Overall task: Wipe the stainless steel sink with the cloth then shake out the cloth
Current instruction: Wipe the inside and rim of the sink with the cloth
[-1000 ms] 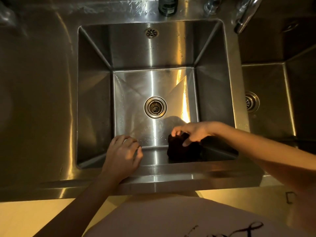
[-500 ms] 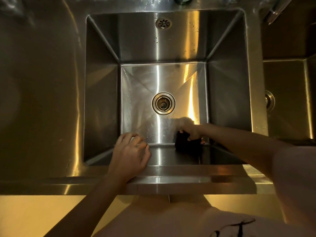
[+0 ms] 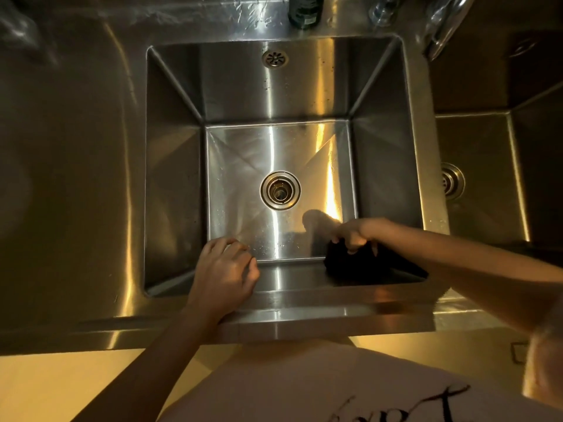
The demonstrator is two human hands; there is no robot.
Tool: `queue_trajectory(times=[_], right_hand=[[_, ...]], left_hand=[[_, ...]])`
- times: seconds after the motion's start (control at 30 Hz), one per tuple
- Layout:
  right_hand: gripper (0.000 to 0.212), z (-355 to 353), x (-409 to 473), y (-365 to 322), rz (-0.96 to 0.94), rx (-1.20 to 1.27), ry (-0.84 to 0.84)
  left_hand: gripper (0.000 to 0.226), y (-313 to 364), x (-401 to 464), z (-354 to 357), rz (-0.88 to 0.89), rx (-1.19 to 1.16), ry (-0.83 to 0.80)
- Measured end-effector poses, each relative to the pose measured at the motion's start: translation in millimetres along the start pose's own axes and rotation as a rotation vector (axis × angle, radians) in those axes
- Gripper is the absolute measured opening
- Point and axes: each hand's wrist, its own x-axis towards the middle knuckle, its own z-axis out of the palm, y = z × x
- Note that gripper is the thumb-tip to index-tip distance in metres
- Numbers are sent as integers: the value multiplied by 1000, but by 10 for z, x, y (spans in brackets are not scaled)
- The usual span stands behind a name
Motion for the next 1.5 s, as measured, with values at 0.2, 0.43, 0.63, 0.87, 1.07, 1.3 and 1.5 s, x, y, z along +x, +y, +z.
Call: queue_trajectory(times=[0.2,0.43,0.63,0.87,1.07,1.3,1.5], right_hand=[[50,-15,-676,38,-173,36,73],[46,-75,-1086,-218,-345,401,-1],[47,-20,-707,-879,-473,400,19],[44,63,-154,-1919,-583,525,-37],[39,126,398,-2545,-557,694,30],[28,299,965,-2561,-472,684,212],[25,237,1113,-2568,-474,655,354]], left_hand=[[27,-26,-26,-16,-12,-3,45],[27,-165,-208,-248,-63,79,228],[33,-586,-590,-474,-364,140,294],[44,-805,-753,-439,-452,72,221],[47,-802,-747,-384,-531,-10,261],[43,-807,-746,-376,-520,-8,272],[42,-791,-738,-390,-520,-17,277]])
